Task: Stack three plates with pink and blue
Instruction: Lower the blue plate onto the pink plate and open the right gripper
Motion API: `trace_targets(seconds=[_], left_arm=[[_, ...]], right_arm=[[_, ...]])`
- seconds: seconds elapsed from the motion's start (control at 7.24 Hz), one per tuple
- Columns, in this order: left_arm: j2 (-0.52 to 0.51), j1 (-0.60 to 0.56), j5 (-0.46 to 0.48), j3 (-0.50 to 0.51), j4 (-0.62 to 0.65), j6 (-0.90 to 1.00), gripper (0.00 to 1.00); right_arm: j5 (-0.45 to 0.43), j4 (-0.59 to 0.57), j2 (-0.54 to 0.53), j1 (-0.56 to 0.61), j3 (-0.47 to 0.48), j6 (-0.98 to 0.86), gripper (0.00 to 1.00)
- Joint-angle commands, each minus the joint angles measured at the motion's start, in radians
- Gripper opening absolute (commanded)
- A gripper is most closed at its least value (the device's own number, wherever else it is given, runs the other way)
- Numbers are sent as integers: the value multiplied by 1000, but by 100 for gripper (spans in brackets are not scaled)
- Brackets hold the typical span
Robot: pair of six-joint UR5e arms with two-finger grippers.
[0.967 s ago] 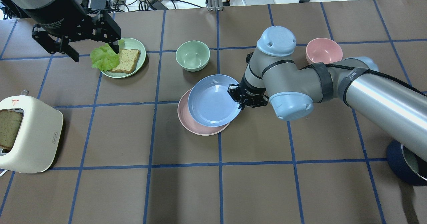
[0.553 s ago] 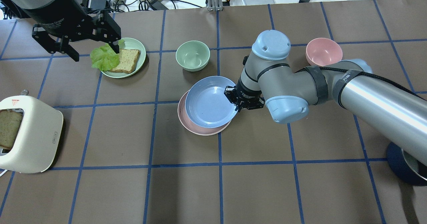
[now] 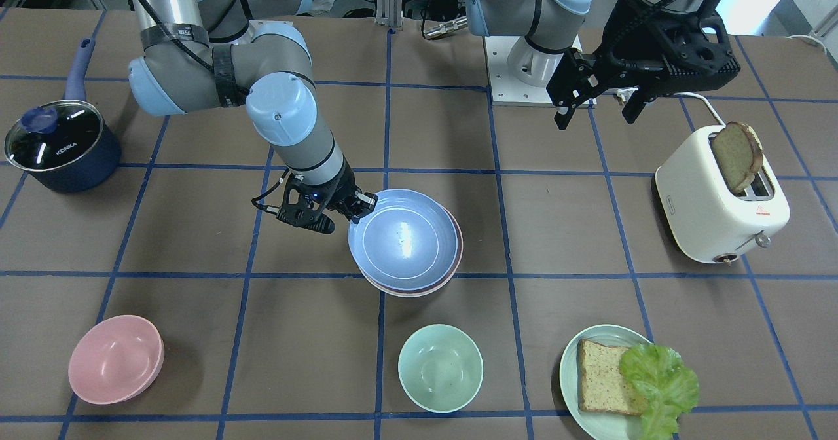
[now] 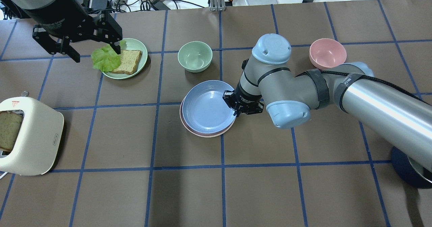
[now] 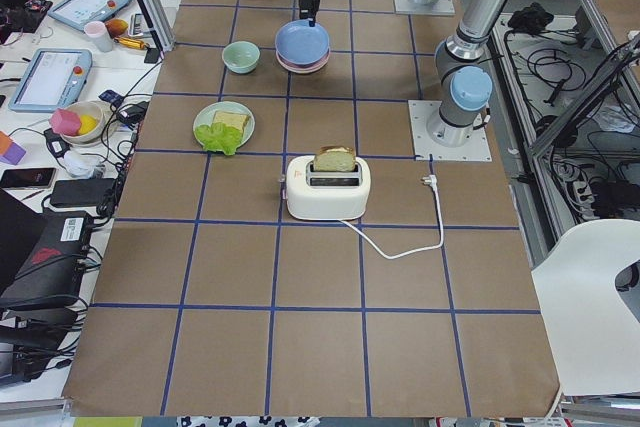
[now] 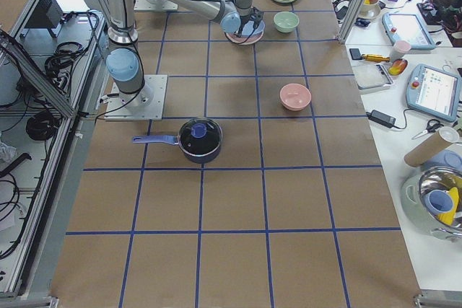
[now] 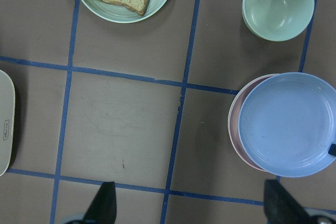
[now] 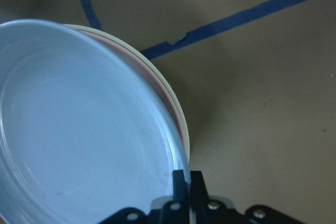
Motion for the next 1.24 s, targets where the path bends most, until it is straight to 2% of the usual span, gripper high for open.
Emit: trace_targets(seconds=[0.0, 0.28, 0.41, 0.55, 0.69, 0.83, 0.97, 1.11], left_arm=[[-1, 0, -3, 0, 0, 1, 100], [-1, 2, 0, 0, 0, 3, 100], [1, 0, 0, 0, 0, 4, 100], [-1, 2, -1, 0, 0, 3, 100], [-1, 0, -1, 0, 0, 3, 100], [-1, 0, -1, 0, 0, 3, 100], [1, 0, -1, 0, 0, 3, 100], [-1, 0, -1, 1, 0, 4, 100]], right_arm=[[-10, 0, -3, 1, 33, -2, 99], [-15, 36, -17, -13, -51, -40, 100], [-82, 132, -21, -33, -110, -151, 100], [-272, 162, -32, -53, -161, -306, 100], [-386, 159, -46, -70, -183, -488, 100], [-406, 164, -107, -105, -183, -567, 100], [-301, 186, -138, -186, -186, -573, 100], [-188, 257, -176, -259, -189, -574, 100]])
